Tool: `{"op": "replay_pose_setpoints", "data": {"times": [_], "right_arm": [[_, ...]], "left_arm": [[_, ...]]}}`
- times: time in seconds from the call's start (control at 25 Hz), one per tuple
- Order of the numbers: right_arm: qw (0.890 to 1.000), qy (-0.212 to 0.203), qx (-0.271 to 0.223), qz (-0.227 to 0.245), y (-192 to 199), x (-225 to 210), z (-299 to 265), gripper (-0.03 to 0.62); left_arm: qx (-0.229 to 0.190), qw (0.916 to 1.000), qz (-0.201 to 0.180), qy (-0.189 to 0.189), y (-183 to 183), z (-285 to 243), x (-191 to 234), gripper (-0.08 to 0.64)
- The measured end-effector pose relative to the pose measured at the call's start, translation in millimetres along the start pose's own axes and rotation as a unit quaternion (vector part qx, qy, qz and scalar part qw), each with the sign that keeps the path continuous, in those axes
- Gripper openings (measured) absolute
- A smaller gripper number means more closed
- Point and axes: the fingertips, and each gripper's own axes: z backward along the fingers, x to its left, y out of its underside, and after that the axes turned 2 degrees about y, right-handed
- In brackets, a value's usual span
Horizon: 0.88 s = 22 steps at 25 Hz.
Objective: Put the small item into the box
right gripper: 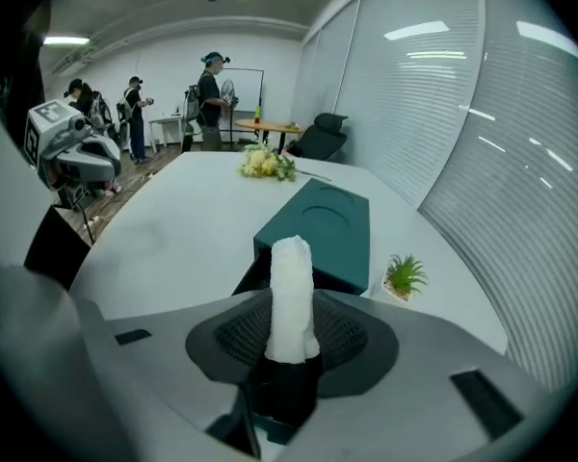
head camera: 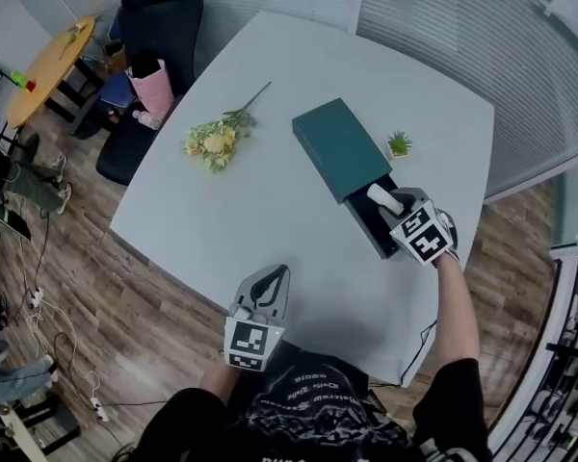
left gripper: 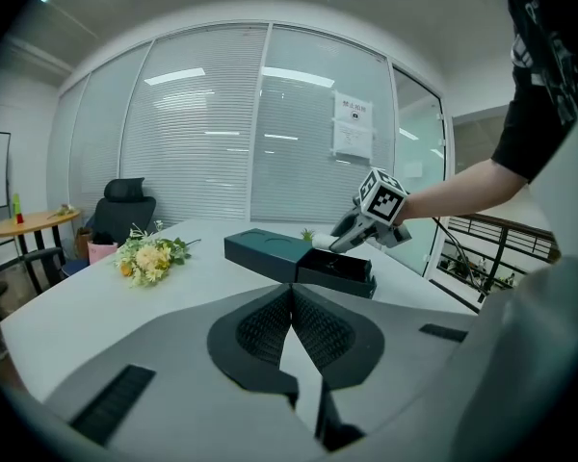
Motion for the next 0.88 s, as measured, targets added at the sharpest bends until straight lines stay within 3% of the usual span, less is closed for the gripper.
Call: {"op": "replay_pose_setpoints", "data": {"times": [0.28, 0.56, 0.88], "right_arm": [[0.996, -0.046, 0.061, 0.051, 21.2, 12.2, -44.8, 0.137], [0.989, -0.06, 0.093, 0.103, 21.0, 16.3, -70.9, 0.138], [0.987, -0.074, 0.11, 0.092, 26.9, 16.5, -83.1, 0.144]], "left_arm": [[-0.002, 0.9995, 0.029, -0.007, 2.9, 0.4, 9.1, 0.017], [0.003, 0.9983, 0.058, -0.008, 12.0, 4.9, 15.1, 0.017], [0.007, 0.9972, 0.071, -0.023, 17.9, 10.5, 22.4, 0.017]]}}
